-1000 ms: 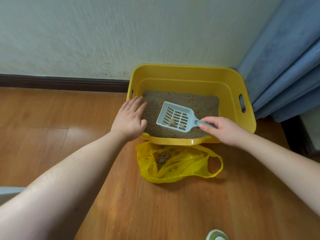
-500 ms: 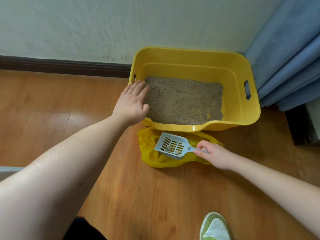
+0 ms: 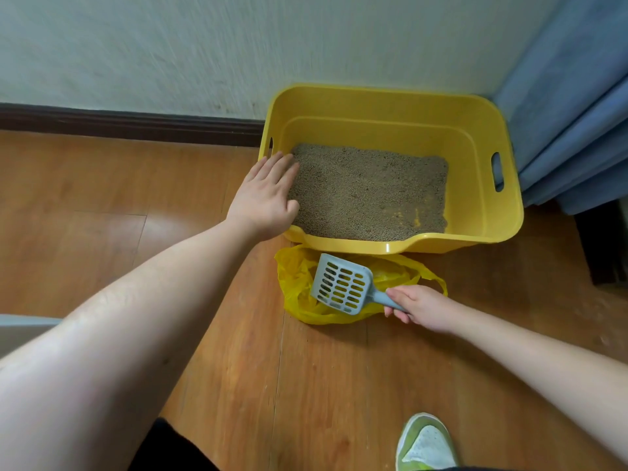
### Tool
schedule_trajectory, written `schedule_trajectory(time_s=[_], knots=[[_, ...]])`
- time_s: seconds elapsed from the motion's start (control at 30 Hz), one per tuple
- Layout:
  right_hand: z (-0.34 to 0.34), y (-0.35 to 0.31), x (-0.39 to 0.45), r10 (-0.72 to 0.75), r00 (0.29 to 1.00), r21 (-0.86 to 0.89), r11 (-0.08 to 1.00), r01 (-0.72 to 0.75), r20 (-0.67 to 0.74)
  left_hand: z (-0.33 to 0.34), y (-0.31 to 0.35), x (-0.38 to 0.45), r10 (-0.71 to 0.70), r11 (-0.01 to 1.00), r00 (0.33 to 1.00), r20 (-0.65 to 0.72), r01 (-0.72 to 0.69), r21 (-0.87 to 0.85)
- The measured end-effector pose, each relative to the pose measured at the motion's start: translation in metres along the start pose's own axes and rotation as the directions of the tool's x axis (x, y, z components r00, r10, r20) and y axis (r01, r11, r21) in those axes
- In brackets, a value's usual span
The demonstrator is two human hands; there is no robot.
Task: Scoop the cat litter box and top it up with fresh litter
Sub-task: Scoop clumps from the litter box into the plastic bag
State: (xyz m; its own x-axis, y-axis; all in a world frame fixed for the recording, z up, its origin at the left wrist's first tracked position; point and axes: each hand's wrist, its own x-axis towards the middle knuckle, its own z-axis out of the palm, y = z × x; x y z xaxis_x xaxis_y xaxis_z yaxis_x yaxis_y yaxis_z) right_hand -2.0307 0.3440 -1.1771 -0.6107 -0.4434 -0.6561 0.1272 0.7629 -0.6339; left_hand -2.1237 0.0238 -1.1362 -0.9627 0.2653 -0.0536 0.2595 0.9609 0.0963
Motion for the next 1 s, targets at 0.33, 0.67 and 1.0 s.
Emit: schedule_trajectory(time_s=[0.33,0.67,1.0], knots=[[-0.016,-0.039,-0.015,-0.207,0.887,0.14,0.948,0.286,-0.413,0.004,-0.002,0.001,-0.006,1.0,1.0,-0.008,0.006,0.003],[-0.116,-0.064,0.002,-0.31,0.77,-0.636,0.756,-0.157,-0.558,0.002,0.001,0.001,-0.014,1.0,1.0,-0.003,0.014,0.002],[-0.121,-0.076,0.088,0.025,0.936,-0.739,0.606,-0.293,-0.35,0.001,0.002,0.0,-0.007,0.999,1.0,-0.019,0.007,0.031]])
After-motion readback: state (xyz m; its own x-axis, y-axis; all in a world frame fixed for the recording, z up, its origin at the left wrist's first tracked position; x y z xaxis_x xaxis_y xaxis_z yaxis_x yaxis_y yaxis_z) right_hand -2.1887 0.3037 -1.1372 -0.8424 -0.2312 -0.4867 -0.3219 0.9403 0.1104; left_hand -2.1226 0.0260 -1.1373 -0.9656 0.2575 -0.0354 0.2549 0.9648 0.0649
